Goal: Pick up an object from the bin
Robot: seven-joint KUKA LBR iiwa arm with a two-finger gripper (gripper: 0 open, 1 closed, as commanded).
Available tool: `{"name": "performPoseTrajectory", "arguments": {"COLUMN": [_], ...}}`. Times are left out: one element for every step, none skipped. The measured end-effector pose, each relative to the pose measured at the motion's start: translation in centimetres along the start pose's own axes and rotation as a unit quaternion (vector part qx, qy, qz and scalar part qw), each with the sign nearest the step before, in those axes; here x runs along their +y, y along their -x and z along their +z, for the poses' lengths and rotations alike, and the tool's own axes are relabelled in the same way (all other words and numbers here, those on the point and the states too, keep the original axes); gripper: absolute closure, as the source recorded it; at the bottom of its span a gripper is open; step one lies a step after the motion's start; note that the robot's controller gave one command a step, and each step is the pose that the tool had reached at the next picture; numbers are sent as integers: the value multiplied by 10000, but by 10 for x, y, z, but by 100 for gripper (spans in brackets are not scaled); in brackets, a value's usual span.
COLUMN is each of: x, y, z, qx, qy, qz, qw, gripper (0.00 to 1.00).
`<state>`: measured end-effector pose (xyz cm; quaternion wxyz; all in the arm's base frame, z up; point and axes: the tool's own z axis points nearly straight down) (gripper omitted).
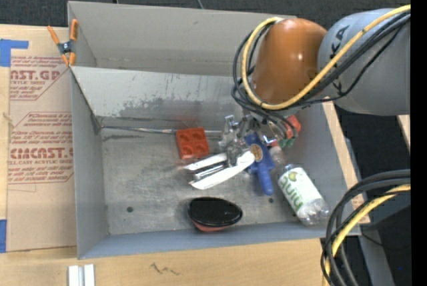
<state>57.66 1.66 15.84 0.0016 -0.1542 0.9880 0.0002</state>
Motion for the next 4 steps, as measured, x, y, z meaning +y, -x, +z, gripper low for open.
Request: {"name": "performPoseTrajectory", "arguments": {"x": [5,5,7,16], "y": [-2,6,3,10], "z": [21,7,-17,-86], "qx": [25,14,17,30], "qy": [12,7,4,2], "qz": [218,398,423,370], "qw": [9998,9992,9991,9993], "gripper": [100,100,100,100]}}
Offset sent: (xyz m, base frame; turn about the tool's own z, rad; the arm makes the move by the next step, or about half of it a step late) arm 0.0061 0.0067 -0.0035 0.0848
